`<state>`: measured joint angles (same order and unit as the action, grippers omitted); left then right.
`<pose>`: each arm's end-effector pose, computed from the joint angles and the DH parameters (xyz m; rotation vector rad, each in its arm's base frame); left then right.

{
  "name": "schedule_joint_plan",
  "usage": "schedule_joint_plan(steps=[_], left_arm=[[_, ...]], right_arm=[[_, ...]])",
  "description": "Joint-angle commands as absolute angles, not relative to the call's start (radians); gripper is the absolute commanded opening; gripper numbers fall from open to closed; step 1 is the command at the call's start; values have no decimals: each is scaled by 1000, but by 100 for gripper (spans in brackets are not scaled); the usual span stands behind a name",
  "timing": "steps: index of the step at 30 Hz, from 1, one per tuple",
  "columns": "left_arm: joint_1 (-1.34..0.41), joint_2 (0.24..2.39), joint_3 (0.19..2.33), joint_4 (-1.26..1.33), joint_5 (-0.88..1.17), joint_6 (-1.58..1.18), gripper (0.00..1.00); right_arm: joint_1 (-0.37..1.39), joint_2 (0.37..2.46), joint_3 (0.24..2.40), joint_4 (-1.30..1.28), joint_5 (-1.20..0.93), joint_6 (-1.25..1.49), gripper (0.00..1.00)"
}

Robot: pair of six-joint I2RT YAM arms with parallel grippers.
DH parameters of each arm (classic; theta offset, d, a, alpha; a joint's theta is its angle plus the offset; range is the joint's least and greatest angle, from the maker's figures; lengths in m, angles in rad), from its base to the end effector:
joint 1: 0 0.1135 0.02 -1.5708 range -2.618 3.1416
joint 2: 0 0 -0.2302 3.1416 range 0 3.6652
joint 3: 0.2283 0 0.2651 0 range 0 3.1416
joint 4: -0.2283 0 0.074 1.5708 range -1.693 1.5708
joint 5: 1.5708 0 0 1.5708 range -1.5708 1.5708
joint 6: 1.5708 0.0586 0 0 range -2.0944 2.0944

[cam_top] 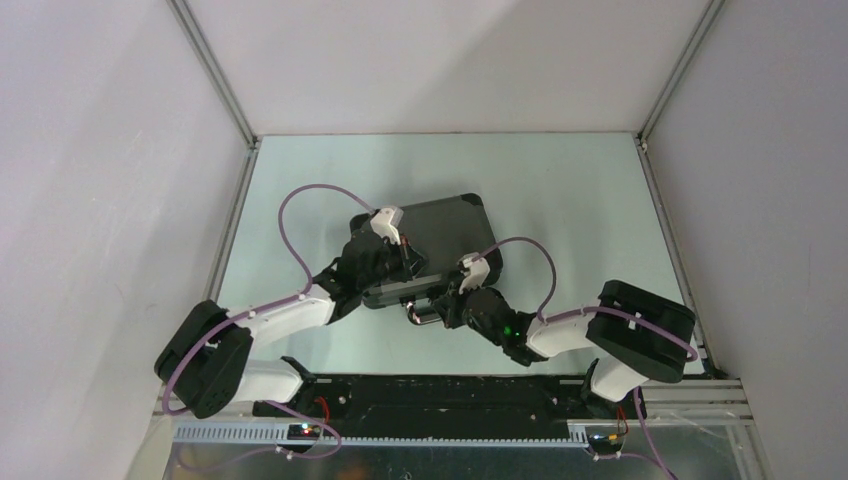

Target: Pack up texas hold em set

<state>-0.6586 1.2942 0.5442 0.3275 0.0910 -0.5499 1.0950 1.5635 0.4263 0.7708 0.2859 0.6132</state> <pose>0.2401 -0.1925 0.1486 0.1757 2.0913 -0.8495 0.1534 0.2616 0.0879 -0.2865 2.0001 0.8519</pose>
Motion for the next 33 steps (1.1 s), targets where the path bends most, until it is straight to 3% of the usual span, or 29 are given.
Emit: schedule_joint_plan(steps=[1,19,33], left_arm=[[-655,1353,482,80,84,-520,0],[-656,1356,483,81,85,-520,0],[-656,1363,490,81,93,-521,0]], right_arm=[[1080,1575,454,771,342,558,0],[1054,1563,476,840,313,546,0],[1053,1520,479,822,432,522,0]])
